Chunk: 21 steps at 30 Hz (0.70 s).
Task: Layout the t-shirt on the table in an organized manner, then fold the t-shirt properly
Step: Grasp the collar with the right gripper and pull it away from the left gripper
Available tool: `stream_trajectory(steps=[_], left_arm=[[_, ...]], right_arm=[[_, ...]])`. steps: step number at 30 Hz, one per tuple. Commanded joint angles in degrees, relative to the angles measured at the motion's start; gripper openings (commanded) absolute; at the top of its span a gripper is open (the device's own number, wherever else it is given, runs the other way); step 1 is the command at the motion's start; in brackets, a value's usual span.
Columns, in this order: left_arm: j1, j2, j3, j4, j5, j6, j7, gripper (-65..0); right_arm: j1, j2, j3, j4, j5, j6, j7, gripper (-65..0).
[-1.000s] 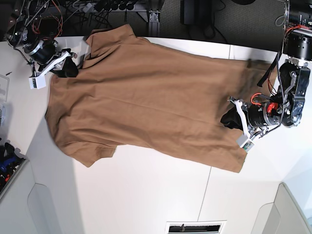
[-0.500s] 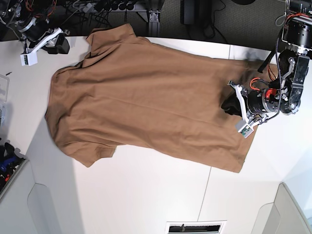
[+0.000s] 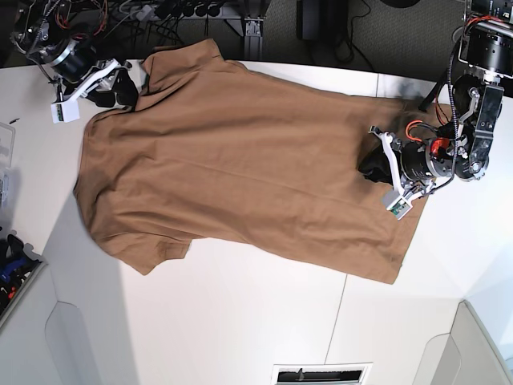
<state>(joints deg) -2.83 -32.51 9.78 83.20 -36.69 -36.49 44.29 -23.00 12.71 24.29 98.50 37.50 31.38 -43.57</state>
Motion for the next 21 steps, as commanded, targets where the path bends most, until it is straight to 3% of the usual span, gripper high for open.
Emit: stream_trajectory(steps=[1, 7, 16, 18, 21], left_arm=[[-0.79, -0.83, -0.46, 0.83, -0.48, -0.22, -0.55, -49.5], [-0.46, -0.81, -0.46, 0.79, 0.94, -0.2, -0.81, -49.5], [-0.11, -0.85, -0.46, 0.79, 1.51, -0.2, -0.76, -49.5], [0.46, -0.85, -0.46, 0.79, 1.81, -0.2, -0.83, -49.5], [1.4, -0.83, -0.46, 0.79, 1.81, -0.22, -1.22, -49.5]], right_arm=[[-0.2, 0.52, -0.09, 0.31, -0.63, 0.04, -0.04, -31.4], [3.28, -1.31, -0.13, -0.37, -3.21, 0.02, 0.42, -31.4], [6.45, -3.23, -0.22, -4.48, -2.08, 0.02, 0.28, -32.3], [6.45, -3.21, -0.22, -4.48, -2.12, 0.13, 0.26, -41.7], [6.47, -3.21, -0.22, -4.31, -2.12, 0.13, 0.26, -64.4]])
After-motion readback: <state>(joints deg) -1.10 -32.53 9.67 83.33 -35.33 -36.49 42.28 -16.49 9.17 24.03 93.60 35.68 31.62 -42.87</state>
